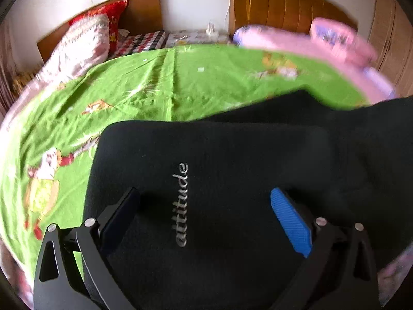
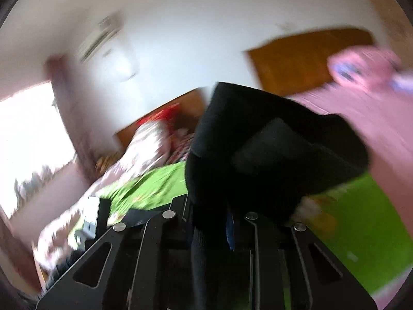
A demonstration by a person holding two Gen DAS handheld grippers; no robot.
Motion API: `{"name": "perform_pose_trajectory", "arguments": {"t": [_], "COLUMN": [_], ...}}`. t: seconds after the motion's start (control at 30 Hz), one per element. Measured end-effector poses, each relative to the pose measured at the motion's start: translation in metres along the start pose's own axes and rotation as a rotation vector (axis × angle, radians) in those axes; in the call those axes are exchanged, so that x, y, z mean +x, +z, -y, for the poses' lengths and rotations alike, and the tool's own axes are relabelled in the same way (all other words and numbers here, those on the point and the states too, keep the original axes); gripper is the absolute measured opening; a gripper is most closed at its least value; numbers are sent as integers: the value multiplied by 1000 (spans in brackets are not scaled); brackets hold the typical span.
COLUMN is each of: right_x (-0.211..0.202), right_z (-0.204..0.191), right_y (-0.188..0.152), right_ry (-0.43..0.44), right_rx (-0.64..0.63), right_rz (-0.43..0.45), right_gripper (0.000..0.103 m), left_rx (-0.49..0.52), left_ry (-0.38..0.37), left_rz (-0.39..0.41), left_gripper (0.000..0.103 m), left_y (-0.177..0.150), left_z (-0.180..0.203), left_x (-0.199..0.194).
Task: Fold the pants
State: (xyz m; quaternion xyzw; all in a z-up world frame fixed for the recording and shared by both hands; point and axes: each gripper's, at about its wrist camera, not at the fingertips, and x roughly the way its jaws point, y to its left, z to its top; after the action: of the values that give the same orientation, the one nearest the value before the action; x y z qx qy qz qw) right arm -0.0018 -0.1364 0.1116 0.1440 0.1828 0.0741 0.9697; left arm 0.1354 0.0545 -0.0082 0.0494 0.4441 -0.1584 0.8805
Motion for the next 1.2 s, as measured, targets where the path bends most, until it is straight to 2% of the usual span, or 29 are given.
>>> {"name": "perform_pose_trajectory", "arguments": {"t": [0.03, 0.13, 0.23, 0.27, 0.3, 0.33, 0.37, 0.47, 0.5, 0.6, 0.67, 0.73, 0.77, 0.87, 0.93, 1.0, 1.03, 1.07, 1.1, 1.13, 1.17, 1.2], "right_x": [14, 46, 74, 88, 94, 99, 98, 90, 88, 81, 78, 73, 73, 71, 72, 72, 73, 74, 74, 73, 70, 64], "right_z": [-28, -95, -147, -158, -162, -165, -168, -168, -167, -169, -166, -168, -168, -168, -168, -166, -164, -163, -162, -160, -158, -154], "right_y": [-2, -27, -79, -102, -112, -125, -130, -125, -125, -132, -127, -125, -124, -124, -126, -128, -129, -130, -132, -133, -135, -135], "right_ry": [31, 104, 148, 156, 154, 148, 131, 111, 107, 90, 90, 93, 95, 101, 106, 101, 98, 98, 100, 106, 114, 110], "right_rx": [-77, -285, -489, -550, -573, -604, -634, -648, -652, -686, -677, -650, -640, -628, -626, -624, -623, -627, -633, -640, -646, -651], "right_rz": [-26, -112, -238, -303, -327, -336, -305, -277, -271, -238, -211, -187, -180, -169, -173, -169, -178, -191, -200, -211, -213, -201], "right_gripper": [22, 21, 21, 20, 20, 20, 20, 18, 17, 16, 16, 15, 15, 15, 15, 15, 15, 16, 18, 22, 37, 57], "left_rx": [-65, -180, -252, -273, -291, -318, -344, -387, -388, -337, -259, -237, -240, -305, -314, -298, -300, -293, -292, -307, -322, -336], "left_ry": [-62, -123, -139, -162, -195, -249, -305, -451, -497, -574, -545, -458, -452, -570, -584, -598, -563, -521, -500, -508, -513, -524], "left_rz": [58, 156, 179, 175, 167, 149, 131, 77, 58, 4, -120, -194, -218, -253, -261, -310, -327, -315, -307, -295, -284, -272], "left_gripper": [101, 101, 101, 101, 101, 101, 101, 101, 101, 101, 101, 101, 101, 101, 98, 81, 73, 52, 45, 43, 41, 40], "left_y": [-3, -12, -23, -27, -31, -38, -42, -47, -45, -37, -29, -25, -25, -21, -16, -11, -10, -10, -10, -11, -13, -16], "left_z": [-15, -56, -94, -104, -112, -120, -126, -128, -123, -99, -73, -57, -53, -50, -45, -33, -28, -25, -24, -26, -29, -32], "left_x": [-19, -59, -83, -87, -89, -89, -87, -79, -76, -70, -57, -44, -40, -31, -24, -11, -5, -2, 0, 1, 1, 1]}}
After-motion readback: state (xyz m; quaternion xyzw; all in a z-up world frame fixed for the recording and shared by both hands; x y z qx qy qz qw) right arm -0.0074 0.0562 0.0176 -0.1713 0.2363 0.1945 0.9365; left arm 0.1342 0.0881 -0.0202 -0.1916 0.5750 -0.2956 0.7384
